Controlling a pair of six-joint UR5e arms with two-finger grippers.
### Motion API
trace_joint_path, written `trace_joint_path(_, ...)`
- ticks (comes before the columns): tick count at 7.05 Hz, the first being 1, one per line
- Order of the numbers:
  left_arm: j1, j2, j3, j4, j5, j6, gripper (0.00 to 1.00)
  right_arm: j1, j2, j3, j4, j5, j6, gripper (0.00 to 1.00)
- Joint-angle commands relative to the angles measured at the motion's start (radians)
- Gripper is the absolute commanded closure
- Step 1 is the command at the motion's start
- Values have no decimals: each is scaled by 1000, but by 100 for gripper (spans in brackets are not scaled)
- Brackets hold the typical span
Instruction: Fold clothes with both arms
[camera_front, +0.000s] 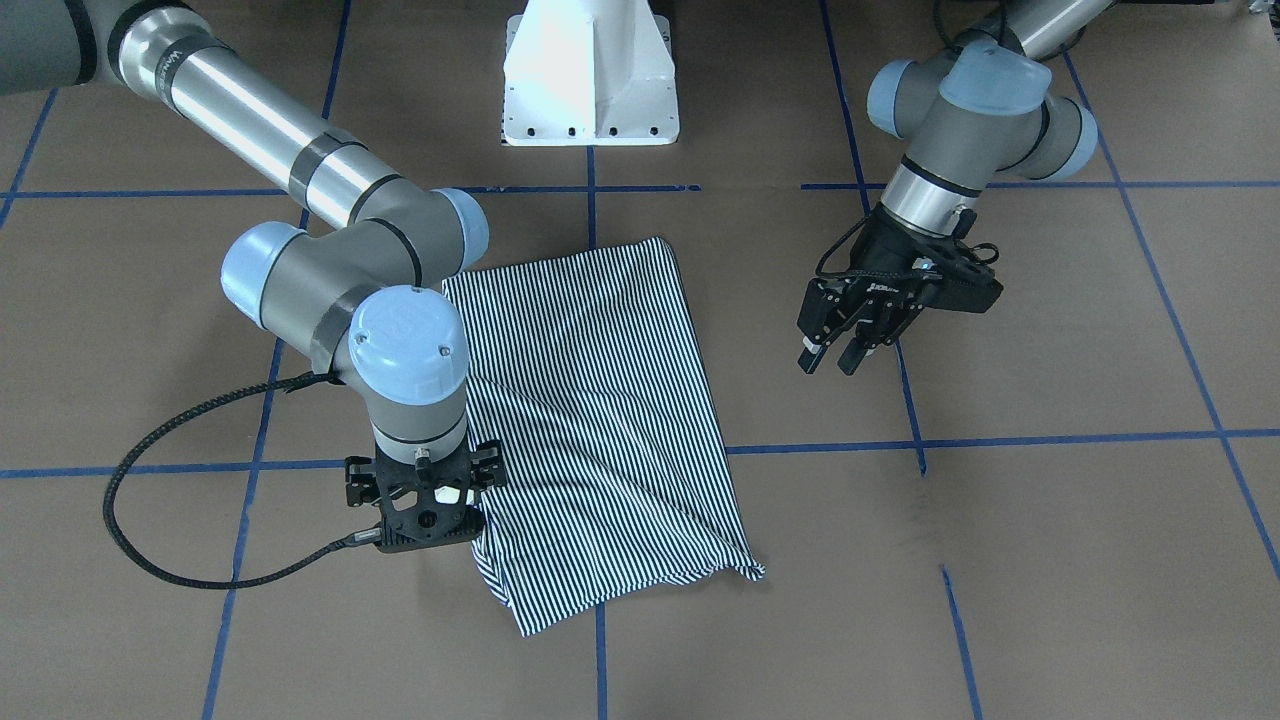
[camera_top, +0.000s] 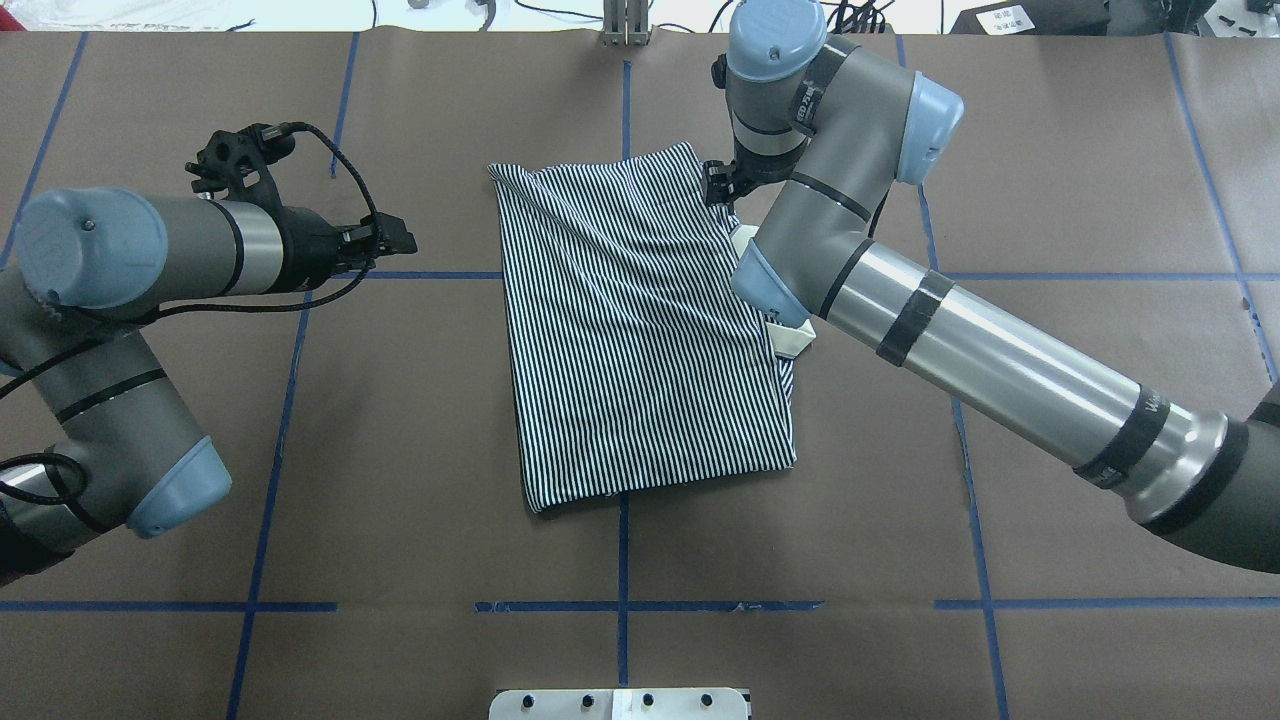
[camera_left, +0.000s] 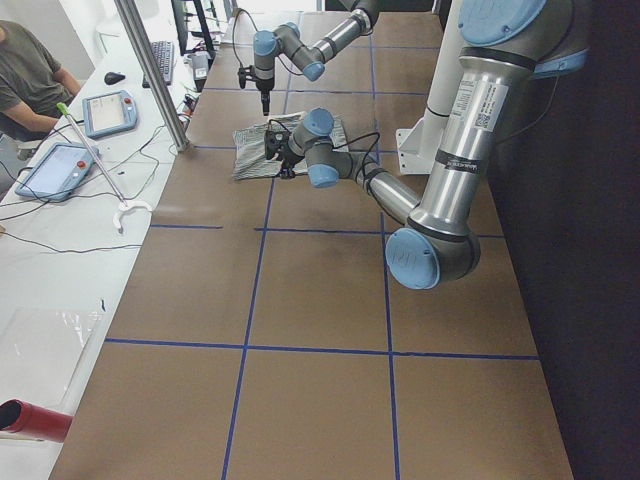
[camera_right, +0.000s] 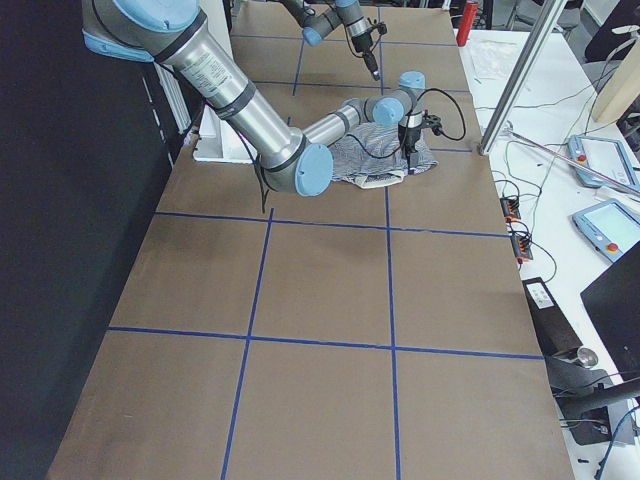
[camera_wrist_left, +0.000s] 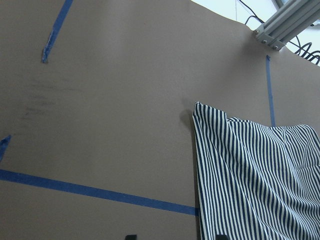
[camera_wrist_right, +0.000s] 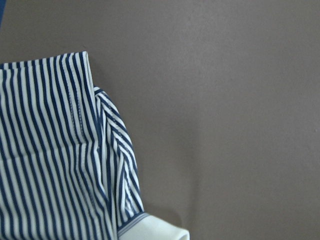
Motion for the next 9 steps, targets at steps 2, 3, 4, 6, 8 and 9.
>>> trace_joint_path(2, 0, -1, -4, 0, -1, 1, 39, -183, -286, 469, 9, -111, 573, 6)
trace_joint_path(3, 1, -1, -4, 0, -1, 0, 39, -243, -327, 523, 6, -171, 705, 11)
trace_joint_path(4, 0, -1, -4, 0, -1, 0, 39, -282, -344, 531, 6, -188, 785, 14)
trace_joint_path(6, 0, -1, -4, 0, -1, 0, 39, -311, -358, 533, 6, -205, 918, 14)
trace_joint_path(8, 1, -1, -8, 2, 1, -2, 39, -336, -370, 534, 1, -204, 953, 15)
trace_joint_path(9, 1, -1, -10, 2, 1, -2, 39, -348, -376, 534, 1, -204, 955, 15)
